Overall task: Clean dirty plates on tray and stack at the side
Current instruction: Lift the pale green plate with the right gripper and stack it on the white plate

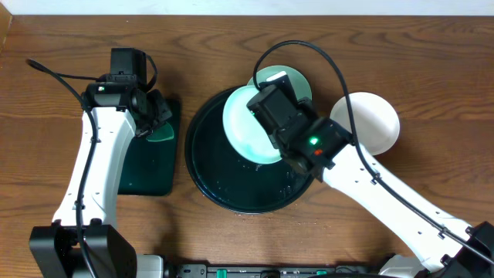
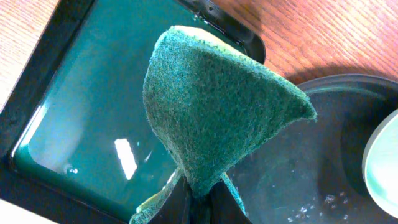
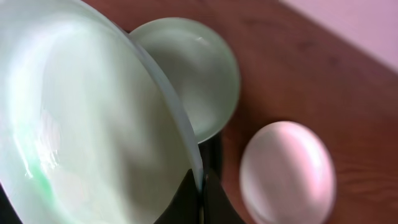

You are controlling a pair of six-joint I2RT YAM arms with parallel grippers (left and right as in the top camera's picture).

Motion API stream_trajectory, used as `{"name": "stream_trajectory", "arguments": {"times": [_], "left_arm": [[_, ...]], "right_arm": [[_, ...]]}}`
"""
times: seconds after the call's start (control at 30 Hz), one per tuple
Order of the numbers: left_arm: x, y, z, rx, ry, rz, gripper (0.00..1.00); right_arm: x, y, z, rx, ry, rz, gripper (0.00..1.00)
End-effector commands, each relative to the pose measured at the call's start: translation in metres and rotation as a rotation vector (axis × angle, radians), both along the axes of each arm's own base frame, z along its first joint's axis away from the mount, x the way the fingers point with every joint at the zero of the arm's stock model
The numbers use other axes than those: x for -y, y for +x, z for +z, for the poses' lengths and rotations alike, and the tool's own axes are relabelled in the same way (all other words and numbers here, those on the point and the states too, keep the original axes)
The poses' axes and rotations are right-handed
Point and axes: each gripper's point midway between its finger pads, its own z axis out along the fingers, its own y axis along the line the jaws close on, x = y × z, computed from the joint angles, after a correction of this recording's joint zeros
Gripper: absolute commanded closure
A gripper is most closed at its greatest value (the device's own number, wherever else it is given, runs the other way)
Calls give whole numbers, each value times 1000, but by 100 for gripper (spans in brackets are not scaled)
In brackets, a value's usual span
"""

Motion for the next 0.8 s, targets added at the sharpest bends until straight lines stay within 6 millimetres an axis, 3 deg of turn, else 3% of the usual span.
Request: {"name": "stream_trajectory", "arguments": {"times": [0.0,0.03,0.13,0.3,0.37,0.5,0.6,0.77], "left_arm": [[0,-4,-1,-17,1,2,93],[0,-5,-2,-19,1,2,93],[1,-5,-2,-20,1,-1,93],[4,-5,-2,-20,1,-11,93],[8,-4,-2,-20,2,-25,93],[24,-4,-2,-17,5,-76,93],[40,-2,-1,-3,15,-123,93],[50,2,1,17,13,-150,93]], "right_arm": [[-5,-2,-4,-166,263,17,99],[-1,0,-5,-192,297,11,99],[37,18,-8,-274,441,-100,99],[152,45,-18,-258,480,-464,99],[188,48,-24,-252,471,-568,99],[241,45,-51,-306,446,-728,99],[271,33,-92,-431,392,-835,99],[289,27,-137,-532,288,-905,99]]}}
